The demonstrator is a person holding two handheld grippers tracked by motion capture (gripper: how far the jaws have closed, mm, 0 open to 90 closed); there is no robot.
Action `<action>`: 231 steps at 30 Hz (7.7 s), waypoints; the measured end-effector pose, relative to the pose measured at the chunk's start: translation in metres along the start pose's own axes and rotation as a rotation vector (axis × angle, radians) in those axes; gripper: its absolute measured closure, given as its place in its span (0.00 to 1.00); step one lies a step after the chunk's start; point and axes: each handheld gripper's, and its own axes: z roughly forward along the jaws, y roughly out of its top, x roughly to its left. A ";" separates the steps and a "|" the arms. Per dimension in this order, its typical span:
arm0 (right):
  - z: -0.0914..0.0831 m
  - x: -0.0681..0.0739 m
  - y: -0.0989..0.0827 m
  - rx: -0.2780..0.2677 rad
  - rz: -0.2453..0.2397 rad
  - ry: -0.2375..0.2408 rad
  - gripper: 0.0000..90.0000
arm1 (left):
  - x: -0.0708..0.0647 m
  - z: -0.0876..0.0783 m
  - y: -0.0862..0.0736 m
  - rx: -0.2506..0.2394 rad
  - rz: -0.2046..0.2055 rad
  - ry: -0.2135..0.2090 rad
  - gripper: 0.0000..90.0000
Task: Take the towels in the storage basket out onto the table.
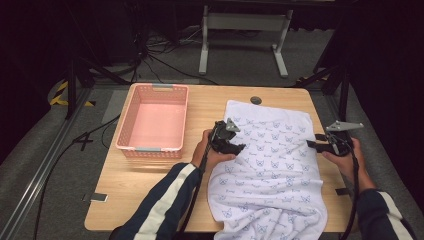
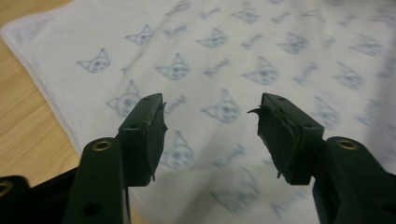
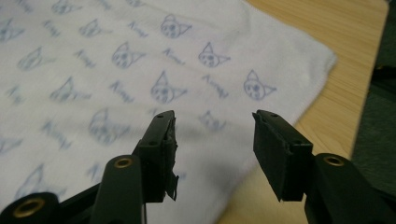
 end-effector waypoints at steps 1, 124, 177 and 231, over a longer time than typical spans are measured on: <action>0.008 -0.002 0.002 0.006 0.010 -0.018 0.53 | 0.006 0.008 0.000 0.012 0.005 0.055 0.49; -0.087 0.060 -0.013 -0.146 -0.286 0.473 0.96 | -0.064 -0.130 -0.085 -0.140 0.070 -0.135 0.96; -0.095 0.039 -0.028 -0.237 -0.364 0.419 0.96 | -0.054 -0.141 -0.084 -0.181 0.163 0.016 0.95; -0.097 0.081 -0.057 -0.069 -0.421 0.494 0.92 | -0.058 -0.122 -0.092 -0.047 0.174 -0.119 0.97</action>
